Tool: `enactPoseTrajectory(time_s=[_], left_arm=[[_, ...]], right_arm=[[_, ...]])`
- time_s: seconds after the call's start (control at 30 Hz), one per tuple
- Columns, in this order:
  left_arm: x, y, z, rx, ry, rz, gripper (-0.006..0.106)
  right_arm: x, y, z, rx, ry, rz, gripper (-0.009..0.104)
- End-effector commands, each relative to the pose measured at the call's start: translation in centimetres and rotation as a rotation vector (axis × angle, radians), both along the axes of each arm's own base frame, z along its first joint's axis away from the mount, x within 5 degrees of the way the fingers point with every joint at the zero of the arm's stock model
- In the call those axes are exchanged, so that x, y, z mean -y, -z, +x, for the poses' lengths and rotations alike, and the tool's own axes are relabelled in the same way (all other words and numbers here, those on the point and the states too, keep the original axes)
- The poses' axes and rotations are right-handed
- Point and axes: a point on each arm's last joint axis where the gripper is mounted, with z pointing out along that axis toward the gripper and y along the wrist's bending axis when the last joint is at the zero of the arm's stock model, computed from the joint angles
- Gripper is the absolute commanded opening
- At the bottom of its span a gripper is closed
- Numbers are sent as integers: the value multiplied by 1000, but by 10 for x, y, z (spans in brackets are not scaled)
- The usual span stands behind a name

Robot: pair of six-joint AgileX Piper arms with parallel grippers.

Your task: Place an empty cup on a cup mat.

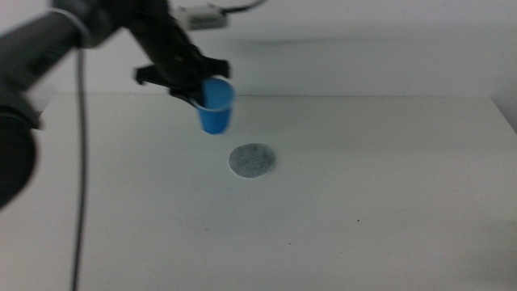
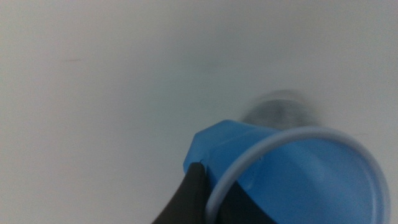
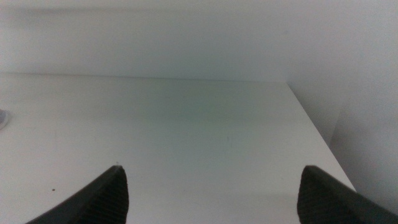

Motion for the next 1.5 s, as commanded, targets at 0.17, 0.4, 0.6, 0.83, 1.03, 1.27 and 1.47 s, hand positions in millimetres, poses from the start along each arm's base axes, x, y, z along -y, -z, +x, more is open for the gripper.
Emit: enactPoseTrajectory(time_s=[0.17, 0.4, 0.6, 0.83, 1.03, 1.27, 1.47], left_arm=[[41, 32, 3, -62, 48, -52, -2], [50, 55, 8, -86, 49, -66, -2], [54, 62, 10, -82, 86, -96, 1], [49, 63, 6, -123, 145, -69, 48], [28, 19, 5, -54, 197, -96, 94], [-5, -29, -65, 25, 203, -17, 94], [-40, -29, -148, 180, 162, 4, 94]], right_arm=[[0, 0, 0, 8, -3, -7, 93], [0, 0, 0, 8, -3, -7, 93], [0, 0, 0, 8, -3, -7, 93], [0, 0, 0, 8, -3, -7, 93], [0, 0, 0, 8, -3, -7, 93], [0, 0, 0, 8, -3, -7, 93], [0, 0, 0, 8, -3, -7, 93]])
